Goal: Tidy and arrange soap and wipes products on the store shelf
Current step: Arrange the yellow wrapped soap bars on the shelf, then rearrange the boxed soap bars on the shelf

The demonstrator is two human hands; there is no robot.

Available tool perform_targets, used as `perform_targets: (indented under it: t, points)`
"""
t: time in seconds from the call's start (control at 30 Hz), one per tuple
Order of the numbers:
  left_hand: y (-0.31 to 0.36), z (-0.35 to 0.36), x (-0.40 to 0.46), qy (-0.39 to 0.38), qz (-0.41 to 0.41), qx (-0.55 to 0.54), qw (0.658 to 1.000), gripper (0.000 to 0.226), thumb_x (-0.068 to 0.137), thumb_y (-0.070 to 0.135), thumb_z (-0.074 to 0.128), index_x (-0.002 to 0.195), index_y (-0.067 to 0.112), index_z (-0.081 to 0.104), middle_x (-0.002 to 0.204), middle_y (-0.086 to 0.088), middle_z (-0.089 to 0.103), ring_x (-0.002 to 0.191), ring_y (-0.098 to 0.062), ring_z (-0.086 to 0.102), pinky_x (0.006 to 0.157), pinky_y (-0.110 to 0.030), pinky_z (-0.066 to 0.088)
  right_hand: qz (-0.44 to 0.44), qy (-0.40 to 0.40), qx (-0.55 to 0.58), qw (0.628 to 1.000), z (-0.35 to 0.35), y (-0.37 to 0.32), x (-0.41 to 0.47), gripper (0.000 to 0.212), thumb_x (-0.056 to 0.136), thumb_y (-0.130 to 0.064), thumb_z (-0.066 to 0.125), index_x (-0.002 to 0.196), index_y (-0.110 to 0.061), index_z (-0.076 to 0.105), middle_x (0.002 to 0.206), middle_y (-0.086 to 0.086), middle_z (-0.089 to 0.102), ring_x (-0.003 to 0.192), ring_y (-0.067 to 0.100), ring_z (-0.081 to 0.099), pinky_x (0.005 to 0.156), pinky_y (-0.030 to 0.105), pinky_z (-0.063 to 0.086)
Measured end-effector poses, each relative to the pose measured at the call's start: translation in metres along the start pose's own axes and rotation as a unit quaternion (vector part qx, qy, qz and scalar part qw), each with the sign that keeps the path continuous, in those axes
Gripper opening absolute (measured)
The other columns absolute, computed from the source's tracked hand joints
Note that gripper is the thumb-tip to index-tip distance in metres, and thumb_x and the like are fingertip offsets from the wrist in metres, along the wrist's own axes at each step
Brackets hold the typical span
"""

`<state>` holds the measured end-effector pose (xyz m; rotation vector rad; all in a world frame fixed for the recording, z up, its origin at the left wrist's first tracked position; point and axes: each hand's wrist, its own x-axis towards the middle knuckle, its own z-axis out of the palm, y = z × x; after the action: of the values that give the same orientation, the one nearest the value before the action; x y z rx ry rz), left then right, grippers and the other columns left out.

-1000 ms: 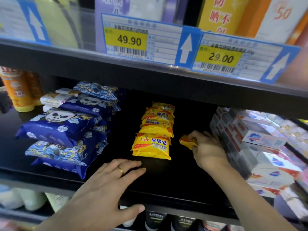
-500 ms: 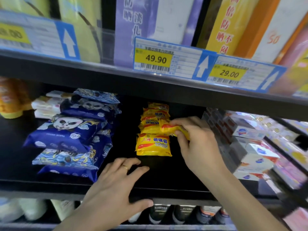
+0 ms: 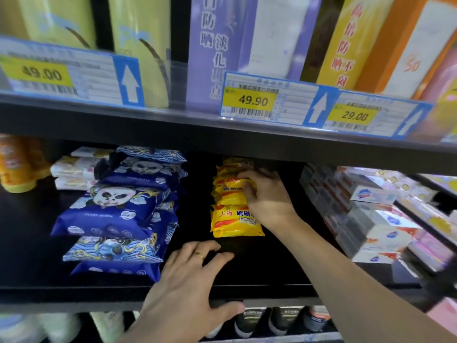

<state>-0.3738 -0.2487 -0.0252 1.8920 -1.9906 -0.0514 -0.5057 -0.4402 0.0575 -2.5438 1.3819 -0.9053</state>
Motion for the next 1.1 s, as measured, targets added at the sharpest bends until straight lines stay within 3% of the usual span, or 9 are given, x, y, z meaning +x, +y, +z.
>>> perform_targets:
  t: [0.1, 0.27, 0.37, 0.43, 0.6, 0.73, 0.87, 1.0, 1.1]
  points:
    - [0.001, 0.003, -0.002, 0.011, 0.003, 0.006, 1.000, 0.096, 0.068, 0.100, 0.029, 0.153, 0.058, 0.015, 0.152, 0.035, 0.009, 0.144, 0.001, 0.007, 0.119, -0.032, 0.019, -0.002, 0.026, 0.029, 0.999, -0.009, 0.005, -0.016, 0.029, 0.103, -0.030, 0.053, 0.128, -0.032, 0.068, 0.135, 0.001, 0.062, 0.128, 0.026, 0.049, 0.109, 0.036, 0.041]
    - [0.007, 0.001, -0.004, 0.024, 0.007, 0.017, 1.000, 0.089, 0.074, 0.097, 0.027, 0.153, 0.055, 0.030, 0.154, 0.028, 0.024, 0.143, -0.002, 0.022, 0.117, -0.033, 0.025, -0.048, 0.068, 0.051, 0.995, -0.027, 0.020, -0.084, 0.023, 0.102, -0.030, 0.055, 0.118, -0.025, 0.070, 0.121, -0.008, 0.061, 0.113, 0.015, 0.050, 0.094, 0.029, 0.046]
    - [0.020, 0.002, 0.001, 0.042, 0.007, -0.015, 0.999, 0.074, 0.083, 0.086, 0.029, 0.144, 0.050, 0.049, 0.142, 0.029, 0.040, 0.135, -0.001, 0.035, 0.111, -0.030, 0.031, -0.035, 0.076, 0.027, 0.996, -0.032, 0.038, -0.127, 0.021, 0.098, -0.027, 0.060, 0.118, -0.026, 0.065, 0.116, -0.011, 0.058, 0.107, 0.014, 0.049, 0.090, 0.028, 0.046]
    - [0.035, 0.001, 0.010, 0.053, 0.012, -0.033, 0.998, 0.067, 0.085, 0.076, 0.032, 0.142, 0.049, 0.052, 0.136, 0.031, 0.045, 0.129, 0.000, 0.040, 0.106, -0.030, 0.036, -0.033, 0.078, 0.001, 0.996, -0.035, 0.051, -0.148, 0.024, 0.095, -0.027, 0.060, 0.119, -0.029, 0.059, 0.115, -0.012, 0.055, 0.105, 0.014, 0.049, 0.087, 0.029, 0.048]
    - [0.084, 0.012, 0.041, 0.082, 0.022, -0.057, 0.995, 0.052, 0.091, 0.062, 0.037, 0.138, 0.047, 0.054, 0.128, 0.033, 0.048, 0.120, 0.001, 0.042, 0.099, -0.027, 0.042, -0.055, 0.011, -0.033, 0.998, -0.054, 0.093, -0.183, 0.015, 0.094, -0.032, 0.053, 0.106, -0.031, 0.062, 0.105, -0.012, 0.055, 0.096, 0.017, 0.050, 0.082, 0.036, 0.051]
    - [0.128, 0.038, 0.063, 0.083, 0.016, -0.064, 0.994, 0.036, 0.097, 0.048, 0.054, 0.133, 0.044, 0.058, 0.126, 0.029, 0.049, 0.122, 0.000, 0.043, 0.103, -0.030, 0.043, -0.105, -0.021, 0.056, 0.993, -0.075, 0.121, -0.197, 0.021, 0.091, -0.026, 0.062, 0.110, -0.031, 0.072, 0.114, -0.015, 0.063, 0.104, 0.011, 0.059, 0.087, 0.030, 0.053]
    - [0.149, 0.062, 0.066, 0.068, -0.012, 0.009, 0.998, 0.041, 0.095, 0.059, 0.039, 0.128, 0.047, 0.060, 0.127, 0.028, 0.052, 0.120, -0.005, 0.050, 0.095, -0.030, 0.044, -0.124, 0.061, 0.134, 0.981, -0.114, 0.159, -0.193, 0.021, 0.091, -0.023, 0.064, 0.108, -0.034, 0.072, 0.112, -0.019, 0.062, 0.106, 0.001, 0.061, 0.090, 0.018, 0.050]
    - [0.149, 0.059, 0.064, 0.046, -0.037, 0.001, 0.998, 0.045, 0.094, 0.066, 0.033, 0.129, 0.053, 0.057, 0.131, 0.035, 0.047, 0.125, 0.002, 0.045, 0.099, -0.029, 0.044, -0.088, 0.183, 0.119, 0.972, -0.156, 0.202, -0.164, 0.018, 0.093, -0.023, 0.066, 0.109, -0.030, 0.069, 0.111, -0.014, 0.058, 0.107, 0.009, 0.057, 0.093, 0.008, 0.036]
    - [0.153, 0.056, 0.064, 0.034, -0.054, -0.010, 0.998, 0.044, 0.092, 0.069, 0.034, 0.128, 0.057, 0.056, 0.132, 0.039, 0.045, 0.127, 0.007, 0.042, 0.103, -0.032, 0.043, -0.038, 0.154, 0.087, 0.983, -0.166, 0.230, -0.140, 0.045, 0.086, -0.030, 0.079, 0.128, -0.037, 0.062, 0.136, -0.007, 0.046, 0.124, 0.012, 0.043, 0.104, 0.015, 0.031]
